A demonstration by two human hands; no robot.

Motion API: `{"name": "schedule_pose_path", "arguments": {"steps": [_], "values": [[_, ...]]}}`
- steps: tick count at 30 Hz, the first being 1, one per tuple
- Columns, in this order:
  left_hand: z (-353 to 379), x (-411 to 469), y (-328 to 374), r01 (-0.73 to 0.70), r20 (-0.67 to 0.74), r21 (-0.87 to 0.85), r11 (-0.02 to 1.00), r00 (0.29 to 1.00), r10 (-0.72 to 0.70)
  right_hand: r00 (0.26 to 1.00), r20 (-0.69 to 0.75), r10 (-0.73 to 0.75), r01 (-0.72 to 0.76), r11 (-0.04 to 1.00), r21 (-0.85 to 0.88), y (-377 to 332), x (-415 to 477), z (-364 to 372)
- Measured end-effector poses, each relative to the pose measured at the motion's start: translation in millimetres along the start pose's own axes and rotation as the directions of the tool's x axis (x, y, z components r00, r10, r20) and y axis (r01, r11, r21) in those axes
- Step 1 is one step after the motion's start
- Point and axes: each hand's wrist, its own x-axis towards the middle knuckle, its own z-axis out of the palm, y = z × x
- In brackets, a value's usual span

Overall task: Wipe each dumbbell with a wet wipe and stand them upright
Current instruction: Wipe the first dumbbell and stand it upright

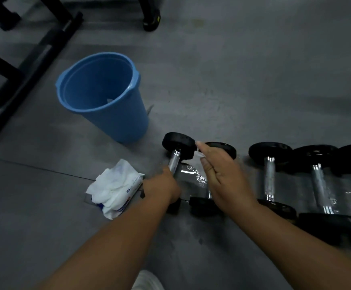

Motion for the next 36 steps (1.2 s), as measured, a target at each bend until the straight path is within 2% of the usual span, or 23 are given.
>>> {"name": "schedule_pose_path", "arguments": {"steps": [3, 7, 9, 11, 15, 19, 22, 26, 29, 32, 36], "values": [[3.4, 3.3, -2.7, -0.027, -0.029, 0.019, 0.999, 0.999, 0.027, 0.999, 0.039, 0.019, -0.019, 1.000, -0.005, -2.0, 6.9, 21.9], [-4.5, 16.9, -9.4, -0.032, 0.119, -0.026, 0.999, 0.992, 0.035, 0.996, 0.069, 0.060, -0.058, 0.998, -0.034, -6.4, 15.9, 41.7], [-10.4, 20.4, -14.7, -0.019, 0.166, -0.085, 0.996, 0.986, 0.034, 0.994, 0.087, 0.060, -0.056, 0.997, -0.045, -7.0, 14.4, 43.9], [-12.8, 14.4, -23.5, 0.011, 0.157, -0.183, 0.983, 0.987, 0.018, 0.993, 0.102, 0.058, -0.053, 0.997, -0.050, -8.0, 9.7, 42.7], [-6.5, -21.8, -51.9, 0.095, 0.215, -0.414, 0.905, 0.977, -0.004, 0.986, 0.149, 0.067, -0.062, 0.997, -0.039, -17.5, -6.3, 35.5], [-5.4, -70.2, -77.4, 0.105, 0.289, -0.477, 0.873, 0.956, 0.043, 0.974, 0.217, 0.065, -0.050, 0.996, -0.075, -28.5, -37.9, 22.3], [-10.4, -103.9, -93.3, 0.043, 0.254, -0.498, 0.866, 0.962, 0.098, 0.970, 0.234, 0.057, -0.040, 0.996, -0.074, -34.9, -68.1, 12.9], [-28.8, -128.3, -106.0, -0.136, 0.210, -0.399, 0.907, 0.949, 0.234, 0.981, 0.171, 0.088, -0.090, 0.996, 0.005, -48.3, -105.7, -5.7], [-40.8, -138.1, -89.9, -0.319, 0.204, -0.238, 0.917, 0.907, 0.368, 0.987, -0.010, 0.159, -0.156, 0.979, 0.129, -55.1, -130.6, -26.0], [-37.0, -147.2, -51.9, -0.470, 0.210, -0.098, 0.877, 0.852, 0.480, 0.958, -0.142, 0.249, -0.222, 0.958, 0.181, -48.0, -154.9, -47.5], [-10.0, -163.0, 16.0, -0.621, 0.177, 0.136, 0.772, 0.782, 0.598, 0.877, -0.252, 0.410, -0.359, 0.906, 0.225, -22.0, -190.3, -76.9]]}}
